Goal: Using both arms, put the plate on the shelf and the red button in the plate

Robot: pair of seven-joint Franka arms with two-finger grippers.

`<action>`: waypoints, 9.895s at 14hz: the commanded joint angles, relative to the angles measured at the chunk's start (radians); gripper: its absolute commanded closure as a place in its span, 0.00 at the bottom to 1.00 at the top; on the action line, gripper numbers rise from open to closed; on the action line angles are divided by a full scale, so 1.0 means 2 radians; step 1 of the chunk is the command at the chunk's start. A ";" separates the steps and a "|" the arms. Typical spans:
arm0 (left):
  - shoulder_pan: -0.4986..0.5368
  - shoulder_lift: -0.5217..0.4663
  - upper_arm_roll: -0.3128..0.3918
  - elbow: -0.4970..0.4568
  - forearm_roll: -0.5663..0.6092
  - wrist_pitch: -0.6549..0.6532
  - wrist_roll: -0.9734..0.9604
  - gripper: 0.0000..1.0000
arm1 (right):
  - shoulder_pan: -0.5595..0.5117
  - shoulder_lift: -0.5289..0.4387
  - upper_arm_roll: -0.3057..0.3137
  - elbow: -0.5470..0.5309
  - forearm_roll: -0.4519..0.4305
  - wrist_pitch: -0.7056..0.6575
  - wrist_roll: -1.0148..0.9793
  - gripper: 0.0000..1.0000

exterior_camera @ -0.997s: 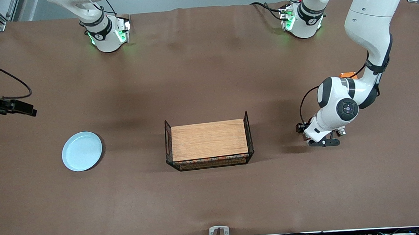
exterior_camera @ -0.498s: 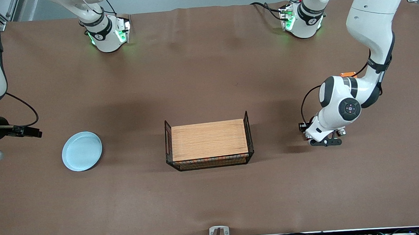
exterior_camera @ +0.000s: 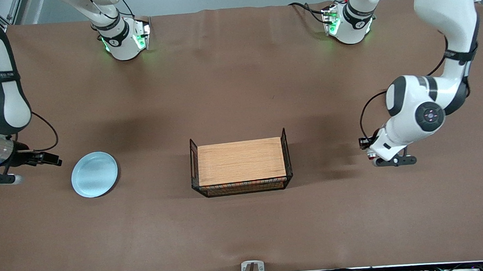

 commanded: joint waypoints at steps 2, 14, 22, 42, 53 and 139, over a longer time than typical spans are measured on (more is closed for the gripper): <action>0.001 -0.026 0.002 0.065 0.000 -0.097 -0.006 0.73 | -0.012 0.039 0.008 -0.030 0.030 0.083 -0.053 0.00; 0.001 -0.016 0.003 0.092 0.001 -0.134 -0.045 0.71 | -0.008 0.128 0.010 -0.014 0.083 0.160 -0.111 0.14; 0.001 -0.023 0.003 0.105 0.000 -0.134 -0.049 0.73 | -0.006 0.125 0.011 0.007 0.083 0.115 -0.061 0.81; 0.005 -0.038 -0.003 0.140 0.000 -0.166 -0.235 0.71 | 0.166 -0.092 0.011 0.168 0.074 -0.338 0.638 1.00; 0.003 -0.037 -0.061 0.171 -0.003 -0.165 -0.520 0.71 | 0.353 -0.080 0.011 0.244 0.063 -0.308 1.049 1.00; -0.312 0.182 -0.004 0.301 0.003 0.100 -1.085 0.65 | 0.107 -0.047 0.010 0.288 -0.085 -0.421 0.143 0.00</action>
